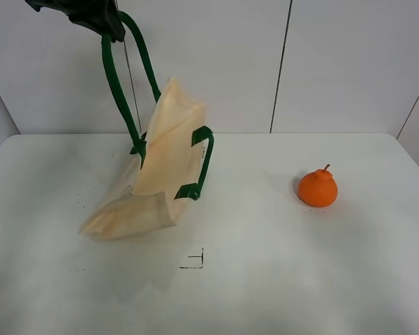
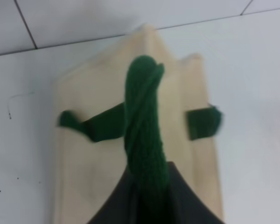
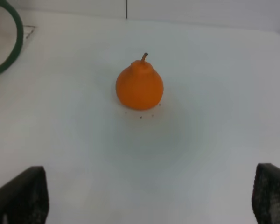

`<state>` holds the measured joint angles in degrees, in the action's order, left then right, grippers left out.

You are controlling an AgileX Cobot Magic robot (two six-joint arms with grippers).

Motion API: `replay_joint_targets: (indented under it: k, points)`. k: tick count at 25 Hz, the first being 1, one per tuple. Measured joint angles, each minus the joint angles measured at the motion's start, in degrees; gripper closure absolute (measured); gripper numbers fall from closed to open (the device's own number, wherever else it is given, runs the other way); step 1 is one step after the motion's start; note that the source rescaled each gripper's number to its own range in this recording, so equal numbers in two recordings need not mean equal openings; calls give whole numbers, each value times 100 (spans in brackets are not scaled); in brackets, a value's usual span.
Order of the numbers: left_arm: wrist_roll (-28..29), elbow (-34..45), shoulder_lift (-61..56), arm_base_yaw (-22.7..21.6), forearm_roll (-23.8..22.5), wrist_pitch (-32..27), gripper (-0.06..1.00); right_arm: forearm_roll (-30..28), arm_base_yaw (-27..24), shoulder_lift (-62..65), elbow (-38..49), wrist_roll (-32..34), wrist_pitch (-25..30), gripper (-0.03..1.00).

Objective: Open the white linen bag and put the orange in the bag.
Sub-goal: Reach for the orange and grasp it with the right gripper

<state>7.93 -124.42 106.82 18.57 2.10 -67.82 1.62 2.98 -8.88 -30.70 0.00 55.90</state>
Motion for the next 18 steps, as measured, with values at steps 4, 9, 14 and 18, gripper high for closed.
replay_joint_targets:
  k: [4,9,14,18]
  points:
    - [-7,0,0,0,-6,0,94,98,0,-1736,-434,30,-371,-3]
    - [-7,0,0,0,0,0,94,200,0,-4434,-1289,0,-940,-3]
    - [-7,0,0,0,0,0,94,219,0,-7201,-2574,-73,-888,-3]
    - [-7,0,0,0,-6,0,94,232,0,-8814,-3716,-94,-788,-3]
